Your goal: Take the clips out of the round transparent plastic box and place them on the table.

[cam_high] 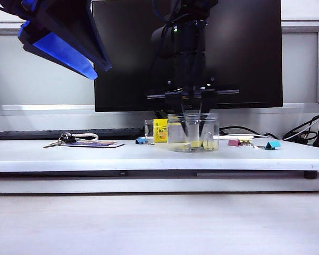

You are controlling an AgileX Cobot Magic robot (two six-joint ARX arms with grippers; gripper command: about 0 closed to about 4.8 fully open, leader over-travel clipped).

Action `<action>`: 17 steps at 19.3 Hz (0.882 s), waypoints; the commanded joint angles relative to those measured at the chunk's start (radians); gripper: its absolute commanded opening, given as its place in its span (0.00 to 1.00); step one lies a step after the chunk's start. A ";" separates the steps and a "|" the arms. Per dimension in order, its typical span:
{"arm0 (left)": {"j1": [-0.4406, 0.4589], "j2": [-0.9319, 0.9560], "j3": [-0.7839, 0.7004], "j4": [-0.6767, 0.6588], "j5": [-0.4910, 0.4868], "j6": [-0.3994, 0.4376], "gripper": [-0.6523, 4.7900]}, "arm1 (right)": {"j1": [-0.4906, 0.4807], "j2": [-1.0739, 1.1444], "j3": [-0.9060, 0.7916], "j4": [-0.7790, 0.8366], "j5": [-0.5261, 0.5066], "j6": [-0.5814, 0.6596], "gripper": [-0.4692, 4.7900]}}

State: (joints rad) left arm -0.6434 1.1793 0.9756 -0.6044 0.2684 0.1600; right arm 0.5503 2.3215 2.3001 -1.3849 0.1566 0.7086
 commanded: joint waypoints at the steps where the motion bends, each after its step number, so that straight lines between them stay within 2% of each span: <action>1: -0.001 -0.002 0.003 -0.014 0.005 -0.003 0.51 | 0.001 -0.006 0.005 0.000 0.051 0.019 0.33; 17: -0.001 -0.002 0.003 -0.026 0.005 -0.002 0.51 | -0.026 0.042 0.004 0.011 0.048 0.045 0.33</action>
State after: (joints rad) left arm -0.6434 1.1793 0.9756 -0.6327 0.2687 0.1600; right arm 0.5266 2.3558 2.3024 -1.3819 0.2077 0.7475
